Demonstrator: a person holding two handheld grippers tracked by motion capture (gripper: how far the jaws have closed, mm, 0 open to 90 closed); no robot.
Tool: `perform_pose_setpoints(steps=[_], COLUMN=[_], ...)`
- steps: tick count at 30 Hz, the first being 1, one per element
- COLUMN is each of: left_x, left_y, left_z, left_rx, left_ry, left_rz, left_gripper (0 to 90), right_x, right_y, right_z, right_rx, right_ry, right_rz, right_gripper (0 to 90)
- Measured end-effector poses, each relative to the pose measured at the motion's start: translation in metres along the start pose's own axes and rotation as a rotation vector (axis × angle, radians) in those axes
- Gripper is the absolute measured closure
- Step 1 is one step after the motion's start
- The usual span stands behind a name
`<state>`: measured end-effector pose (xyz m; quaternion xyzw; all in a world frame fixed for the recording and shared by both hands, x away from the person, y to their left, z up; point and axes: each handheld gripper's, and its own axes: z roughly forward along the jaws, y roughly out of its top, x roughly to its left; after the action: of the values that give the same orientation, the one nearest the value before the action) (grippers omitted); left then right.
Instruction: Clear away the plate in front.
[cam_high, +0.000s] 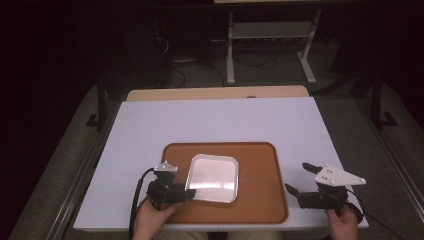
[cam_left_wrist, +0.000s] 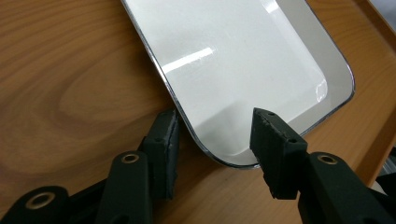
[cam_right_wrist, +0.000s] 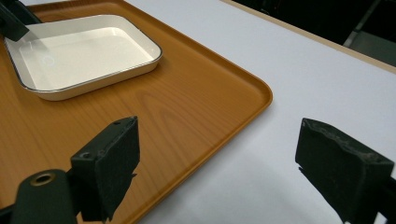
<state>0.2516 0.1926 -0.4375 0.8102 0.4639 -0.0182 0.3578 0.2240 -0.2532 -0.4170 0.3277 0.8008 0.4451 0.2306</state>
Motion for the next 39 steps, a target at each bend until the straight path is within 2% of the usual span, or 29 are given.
perform_pose_setpoints(steps=[21, 27, 39], left_x=[-0.0087, -0.0095, -0.0062], left_y=[0.0001, 0.0003, 0.0021], left_z=[0.0024, 0.0027, -0.0031], left_rx=[0.022, 0.025, -0.013], left_ry=[-0.035, -0.032, -0.009], left_rz=[0.04, 0.049, 0.061], left_gripper=[57.9, 58.6, 56.3], right_x=[-0.0001, -0.0001, 0.0001], right_y=[0.0, -0.0001, 0.0], right_z=[0.0005, 0.0005, 0.0004], right_rx=[0.003, 0.004, 0.003], right_ry=[0.002, 0.002, 0.004], right_rz=[-0.001, 0.0, -0.003], right_gripper=[13.0, 13.0, 13.0])
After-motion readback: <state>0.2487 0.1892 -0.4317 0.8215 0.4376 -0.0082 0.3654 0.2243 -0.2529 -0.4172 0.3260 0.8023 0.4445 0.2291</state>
